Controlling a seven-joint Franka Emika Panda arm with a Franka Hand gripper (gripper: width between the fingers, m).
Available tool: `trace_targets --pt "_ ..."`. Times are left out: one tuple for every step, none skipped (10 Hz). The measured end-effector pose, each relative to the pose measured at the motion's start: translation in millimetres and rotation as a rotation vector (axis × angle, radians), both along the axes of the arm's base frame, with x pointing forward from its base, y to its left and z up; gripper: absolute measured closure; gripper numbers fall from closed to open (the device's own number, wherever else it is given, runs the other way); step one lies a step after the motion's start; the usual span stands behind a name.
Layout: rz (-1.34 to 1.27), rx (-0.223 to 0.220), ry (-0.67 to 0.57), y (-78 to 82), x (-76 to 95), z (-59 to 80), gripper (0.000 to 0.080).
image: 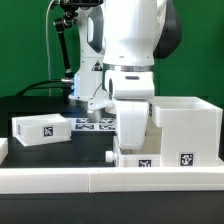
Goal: Assemble drawer
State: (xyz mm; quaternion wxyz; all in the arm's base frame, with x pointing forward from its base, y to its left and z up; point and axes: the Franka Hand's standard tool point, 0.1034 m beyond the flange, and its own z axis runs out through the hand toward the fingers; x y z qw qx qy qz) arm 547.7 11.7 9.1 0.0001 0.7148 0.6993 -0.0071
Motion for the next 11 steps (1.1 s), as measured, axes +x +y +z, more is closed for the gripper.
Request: trace_targets --pt "-0.001 0.000 0.000 -0.2 -0.1 -0.1 0.0758" --pt "-0.002 0.000 0.000 -0.8 -0.2 0.0 0.0758" --pt "-0.007 -0.001 -0.002 -1.5 -0.2 0.7 0.0576" --pt "-0.013 -0.001 -0.003 -1.5 -0.6 1.8 0.0438" --pt "-0.014 -0.002 -0.003 -2.4 -0.1 4.2 0.0302" --pt "-0.019 -0.004 -0.005 -2.0 1.3 8.8 0.0302" --pt "-0.028 -0.005 -0.009 0.1 3.5 15.3 0.0186" --pt "-0.035 -0.009 -0.010 1.5 6.2 24.3 0.0157" --pt "-0.037 -0.015 -0.003 -0.1 7.9 33.2 0.0151" --pt "-0.041 -0.022 -0.004 -4.3 11.7 45.5 0.0151" --pt "-0.035 -0.026 -0.021 -12.2 16.8 56.7 0.0151"
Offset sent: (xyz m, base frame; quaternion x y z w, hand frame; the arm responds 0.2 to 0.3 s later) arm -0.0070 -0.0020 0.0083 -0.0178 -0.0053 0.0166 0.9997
